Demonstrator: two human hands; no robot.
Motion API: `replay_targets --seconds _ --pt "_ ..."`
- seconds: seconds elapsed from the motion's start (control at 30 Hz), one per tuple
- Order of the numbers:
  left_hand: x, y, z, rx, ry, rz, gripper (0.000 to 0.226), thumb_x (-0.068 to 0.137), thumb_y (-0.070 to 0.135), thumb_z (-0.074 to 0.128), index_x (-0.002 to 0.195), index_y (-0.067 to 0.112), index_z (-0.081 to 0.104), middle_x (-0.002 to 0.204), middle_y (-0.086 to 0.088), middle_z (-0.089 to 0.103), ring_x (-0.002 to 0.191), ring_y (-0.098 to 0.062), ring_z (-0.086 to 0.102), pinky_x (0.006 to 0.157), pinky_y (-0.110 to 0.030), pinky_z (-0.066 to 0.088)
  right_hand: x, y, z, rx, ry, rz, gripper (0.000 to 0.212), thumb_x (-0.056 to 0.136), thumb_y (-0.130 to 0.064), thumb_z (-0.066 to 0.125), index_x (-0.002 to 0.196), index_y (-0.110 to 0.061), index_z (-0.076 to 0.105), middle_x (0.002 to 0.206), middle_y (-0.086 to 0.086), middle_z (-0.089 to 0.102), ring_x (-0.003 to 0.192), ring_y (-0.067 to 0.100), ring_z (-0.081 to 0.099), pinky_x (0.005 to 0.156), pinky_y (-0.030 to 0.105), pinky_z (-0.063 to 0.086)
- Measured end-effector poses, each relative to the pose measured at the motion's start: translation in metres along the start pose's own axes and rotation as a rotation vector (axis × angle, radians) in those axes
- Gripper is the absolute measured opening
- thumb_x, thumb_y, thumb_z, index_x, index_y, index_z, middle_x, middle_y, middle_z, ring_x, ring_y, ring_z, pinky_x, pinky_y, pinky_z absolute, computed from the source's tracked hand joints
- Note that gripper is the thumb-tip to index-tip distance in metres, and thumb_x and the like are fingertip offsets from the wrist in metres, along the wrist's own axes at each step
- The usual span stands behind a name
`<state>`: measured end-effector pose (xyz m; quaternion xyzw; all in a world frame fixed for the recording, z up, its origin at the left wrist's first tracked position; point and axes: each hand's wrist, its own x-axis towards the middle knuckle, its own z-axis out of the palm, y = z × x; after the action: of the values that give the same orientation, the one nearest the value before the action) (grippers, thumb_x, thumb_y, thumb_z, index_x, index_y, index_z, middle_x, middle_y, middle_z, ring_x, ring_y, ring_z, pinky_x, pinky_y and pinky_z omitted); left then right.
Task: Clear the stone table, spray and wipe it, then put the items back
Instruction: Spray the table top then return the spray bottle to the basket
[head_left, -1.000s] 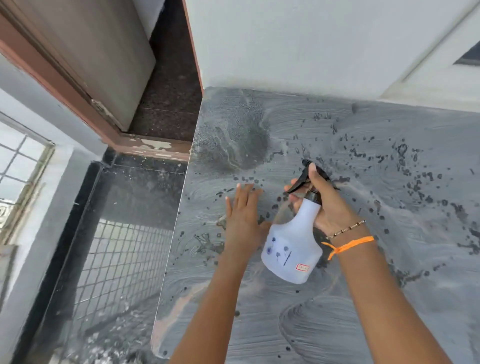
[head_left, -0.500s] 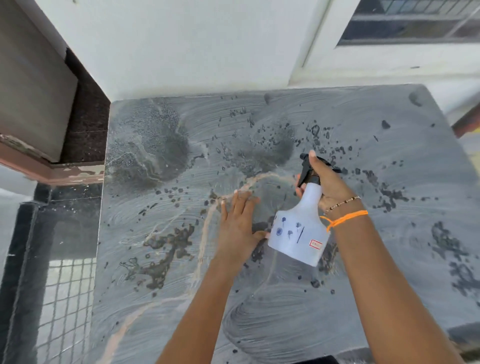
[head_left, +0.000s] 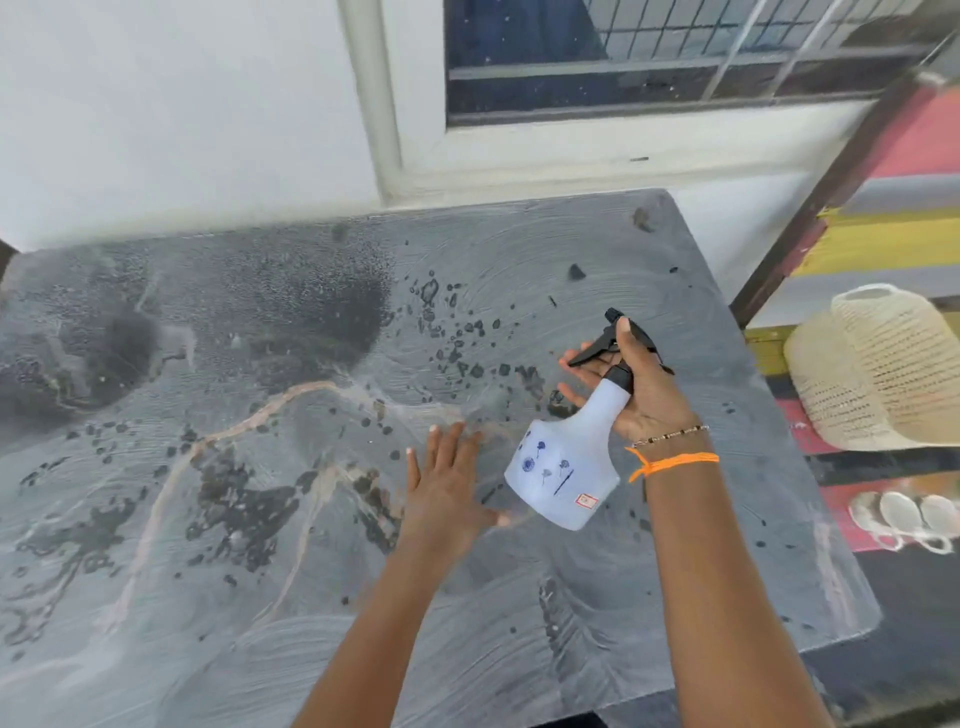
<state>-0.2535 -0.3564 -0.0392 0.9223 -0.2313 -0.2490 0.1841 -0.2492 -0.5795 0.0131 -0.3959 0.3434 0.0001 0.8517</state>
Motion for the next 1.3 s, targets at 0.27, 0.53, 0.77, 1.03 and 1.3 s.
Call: replay_targets --seconds 0.27,0.53,0.77,1.03,1.3 --pt "0.0 0.016 0.015 0.046 0.05 -0.083 0.109 0.068 0.044 0.075 0.147 0.03 0.002 0.156 0.005 -0.011 0.142 -0.021 -0.02 0.113 -0.042 -0.012 0.017 -0.032 -0.037 0.114 0.174 0.039 0.041 0.088 -0.044 0.055 0.064 -0.01 0.05 0.049 0.004 0.056 0.051 0.016 0.059 0.054 0.033 0.058" --pt "-0.042 -0.009 0.016 -0.107 0.213 -0.179 0.109 0.068 0.051 0.072 0.147 0.027 0.002 0.156 0.004 -0.004 0.143 -0.019 -0.016 0.112 -0.041 -0.015 -0.014 0.017 -0.002 -0.169 -0.238 0.116 0.038 0.083 -0.046 0.05 0.08 -0.009 0.061 0.088 0.011 0.065 0.1 0.018 0.063 0.065 0.045 0.058" --pt "-0.143 -0.084 0.012 -0.264 0.402 -0.461 0.103 0.066 0.043 0.077 0.146 0.022 0.015 0.155 -0.004 0.006 0.145 -0.024 0.0 0.114 -0.05 -0.003 -0.082 0.125 0.1 -0.444 -0.53 0.239 0.033 0.092 -0.034 0.047 0.073 -0.01 0.058 0.08 0.007 0.065 0.092 0.016 0.063 0.071 0.041 0.06" --pt "-0.257 -0.146 0.032 -0.363 0.557 -0.749 0.097 0.07 0.039 0.076 0.145 0.016 0.018 0.154 -0.009 0.008 0.144 -0.028 0.003 0.113 -0.053 0.0 -0.158 0.234 0.176 -0.799 -0.692 0.342 0.036 0.089 -0.043 0.052 0.078 -0.01 0.058 0.08 0.01 0.061 0.084 0.018 0.062 0.064 0.034 0.06" --pt "-0.284 -0.172 0.045 -0.243 0.537 -0.68 0.084 0.078 0.041 0.068 0.144 0.017 0.021 0.154 -0.006 0.013 0.144 -0.025 0.007 0.113 -0.053 -0.001 -0.177 0.269 0.192 -0.8 -0.53 0.272 0.038 0.086 -0.043 0.059 0.065 -0.012 0.053 0.058 0.002 0.056 0.054 0.013 0.057 0.048 0.024 0.05"
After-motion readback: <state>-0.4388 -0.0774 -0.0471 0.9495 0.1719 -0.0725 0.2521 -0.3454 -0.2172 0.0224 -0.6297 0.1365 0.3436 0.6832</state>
